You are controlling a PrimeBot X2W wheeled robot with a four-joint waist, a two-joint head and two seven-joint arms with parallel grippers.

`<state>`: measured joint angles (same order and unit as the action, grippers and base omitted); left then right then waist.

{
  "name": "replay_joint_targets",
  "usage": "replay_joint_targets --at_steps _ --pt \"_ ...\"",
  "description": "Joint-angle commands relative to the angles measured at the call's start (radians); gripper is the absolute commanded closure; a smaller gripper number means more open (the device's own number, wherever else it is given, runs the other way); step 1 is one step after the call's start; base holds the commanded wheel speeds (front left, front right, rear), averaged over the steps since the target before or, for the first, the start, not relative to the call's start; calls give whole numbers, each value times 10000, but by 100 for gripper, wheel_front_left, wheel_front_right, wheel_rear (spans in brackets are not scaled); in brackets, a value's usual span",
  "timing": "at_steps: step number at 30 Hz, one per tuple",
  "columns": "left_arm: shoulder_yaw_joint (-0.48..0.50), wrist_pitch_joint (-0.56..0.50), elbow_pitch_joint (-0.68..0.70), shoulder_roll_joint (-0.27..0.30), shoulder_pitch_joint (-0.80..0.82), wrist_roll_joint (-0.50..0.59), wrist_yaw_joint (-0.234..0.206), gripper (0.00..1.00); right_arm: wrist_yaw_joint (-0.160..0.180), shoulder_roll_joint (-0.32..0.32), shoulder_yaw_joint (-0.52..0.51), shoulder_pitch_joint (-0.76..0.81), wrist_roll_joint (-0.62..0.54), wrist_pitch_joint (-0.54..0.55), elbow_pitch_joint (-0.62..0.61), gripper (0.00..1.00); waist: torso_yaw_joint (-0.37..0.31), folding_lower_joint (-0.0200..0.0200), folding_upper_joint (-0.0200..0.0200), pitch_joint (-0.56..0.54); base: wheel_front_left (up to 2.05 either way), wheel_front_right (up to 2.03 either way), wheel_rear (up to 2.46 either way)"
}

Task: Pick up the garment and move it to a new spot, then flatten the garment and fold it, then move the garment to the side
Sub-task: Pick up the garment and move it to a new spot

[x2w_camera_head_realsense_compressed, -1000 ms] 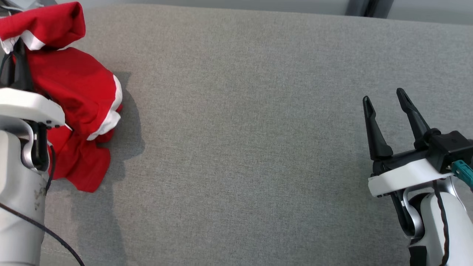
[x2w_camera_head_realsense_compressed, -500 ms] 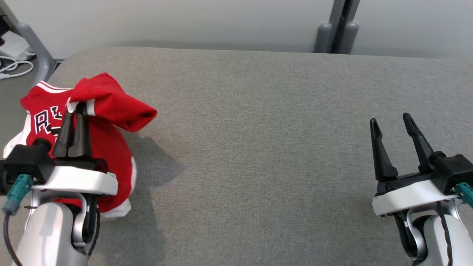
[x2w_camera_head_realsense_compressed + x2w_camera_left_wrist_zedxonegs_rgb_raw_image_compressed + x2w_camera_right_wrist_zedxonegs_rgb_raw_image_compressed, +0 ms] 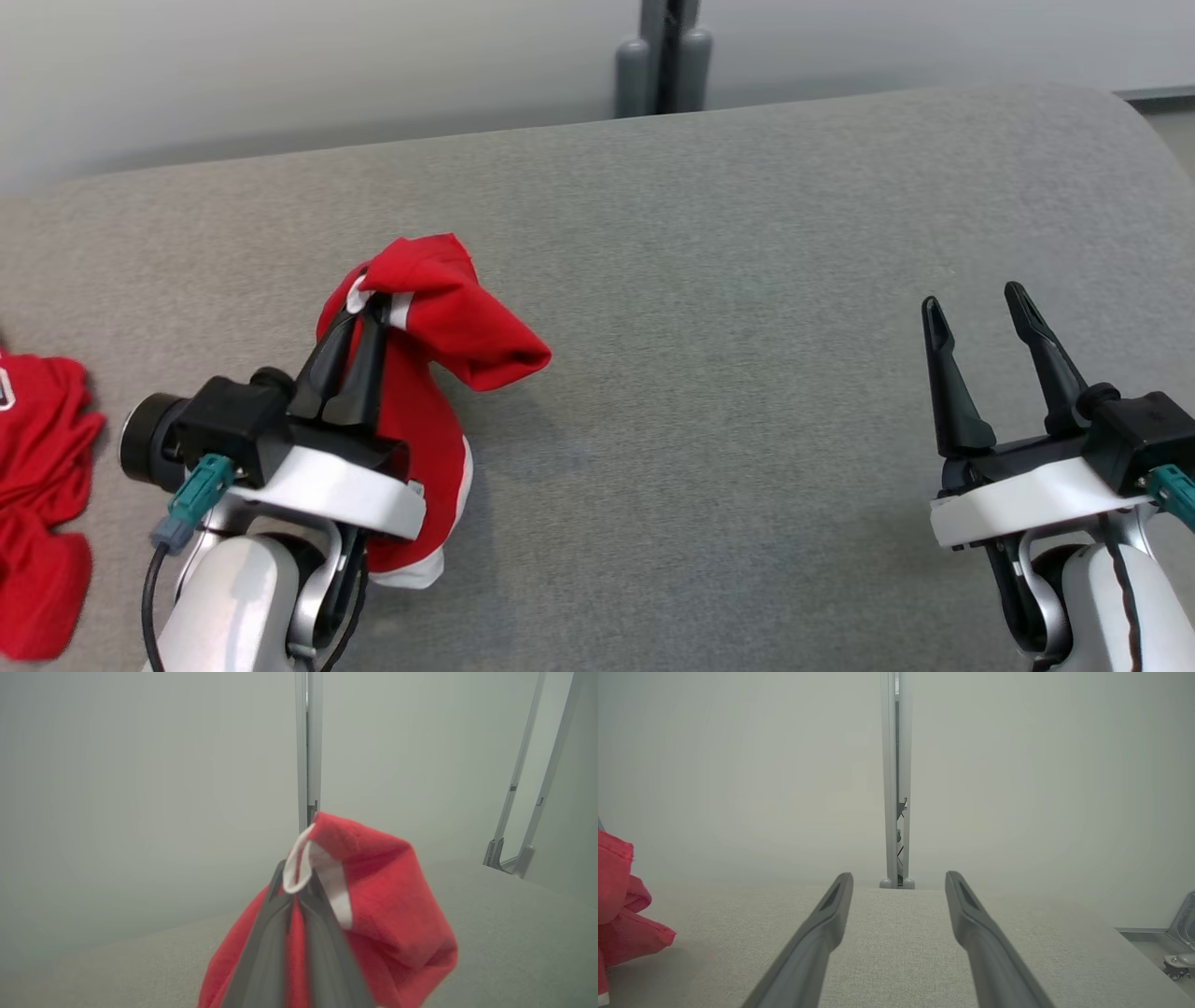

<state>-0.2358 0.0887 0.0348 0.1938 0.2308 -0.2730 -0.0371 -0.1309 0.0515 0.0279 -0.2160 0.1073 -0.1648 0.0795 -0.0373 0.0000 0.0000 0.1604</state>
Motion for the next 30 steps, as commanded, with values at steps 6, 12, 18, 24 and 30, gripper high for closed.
replay_joint_targets --at_steps 6,12,18,24,30 --pt "-599 18 -1056 -342 1282 254 282 100 3 12 27 -122 364 -243 126 0 -1748 0 0 657 0 0 0" --pt "-963 106 -2762 -631 1788 140 551 100 3 11 206 -209 630 -421 329 0 -2299 0 0 937 0 0 0" --pt "-1374 257 -4136 -897 1892 -121 949 62 3 13 216 -192 766 -606 635 0 -2453 0 0 1007 0 0 0" --pt "-1534 628 -4229 -1053 1762 -324 967 0 3 14 34 -160 780 -711 848 0 -2014 0 0 855 0 0 0" --pt "-908 1175 -3592 -994 1193 -705 415 0 3 19 -55 -101 630 -736 914 0 -1349 0 0 486 0 0 0"
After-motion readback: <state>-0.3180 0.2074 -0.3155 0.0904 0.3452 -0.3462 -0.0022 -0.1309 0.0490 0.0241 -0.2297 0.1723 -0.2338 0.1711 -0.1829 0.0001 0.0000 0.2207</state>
